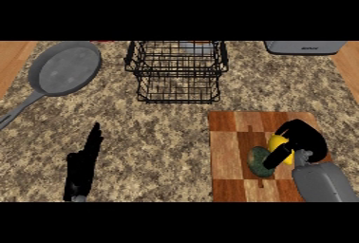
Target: Pick the lemon from the cutting board and place it in the tiered basket
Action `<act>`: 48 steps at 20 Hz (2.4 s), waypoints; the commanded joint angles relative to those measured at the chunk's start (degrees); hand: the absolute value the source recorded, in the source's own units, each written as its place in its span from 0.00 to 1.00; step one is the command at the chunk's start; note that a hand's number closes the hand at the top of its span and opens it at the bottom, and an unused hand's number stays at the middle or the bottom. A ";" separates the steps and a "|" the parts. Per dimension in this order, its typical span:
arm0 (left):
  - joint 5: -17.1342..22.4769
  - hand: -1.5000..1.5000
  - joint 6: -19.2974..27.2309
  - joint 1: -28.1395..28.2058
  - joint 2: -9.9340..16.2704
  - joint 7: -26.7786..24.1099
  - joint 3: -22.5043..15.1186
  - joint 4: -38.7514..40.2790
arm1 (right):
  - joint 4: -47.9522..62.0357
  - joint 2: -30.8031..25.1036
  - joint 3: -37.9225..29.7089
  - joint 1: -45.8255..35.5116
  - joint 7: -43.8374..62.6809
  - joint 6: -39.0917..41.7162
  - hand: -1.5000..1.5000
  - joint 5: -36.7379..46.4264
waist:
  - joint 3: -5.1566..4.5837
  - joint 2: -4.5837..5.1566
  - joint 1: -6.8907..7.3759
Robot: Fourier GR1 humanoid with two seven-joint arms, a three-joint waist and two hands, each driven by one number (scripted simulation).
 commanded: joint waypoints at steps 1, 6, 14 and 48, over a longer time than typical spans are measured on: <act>-1.10 0.50 -1.15 4.85 0.21 -2.31 -0.07 -1.65 | 0.66 0.83 0.20 0.62 -1.57 0.33 1.00 1.44 | 0.44 0.50 0.07; 3.85 0.50 -6.31 0.25 2.54 -3.34 4.74 3.20 | 10.67 -1.40 4.00 -3.09 -8.63 -6.23 1.00 9.49 | 0.43 0.73 0.43; -1.62 0.50 -1.40 -0.19 -1.12 0.42 -0.22 -0.49 | 5.73 -3.35 10.99 -7.81 -29.21 -0.55 1.00 5.35 | 0.55 0.85 1.56; -2.13 0.50 -4.01 -0.15 -2.46 -1.46 2.91 2.50 | -6.92 -0.89 -9.59 -48.78 -12.46 4.80 1.00 -12.19 | 0.38 0.65 0.58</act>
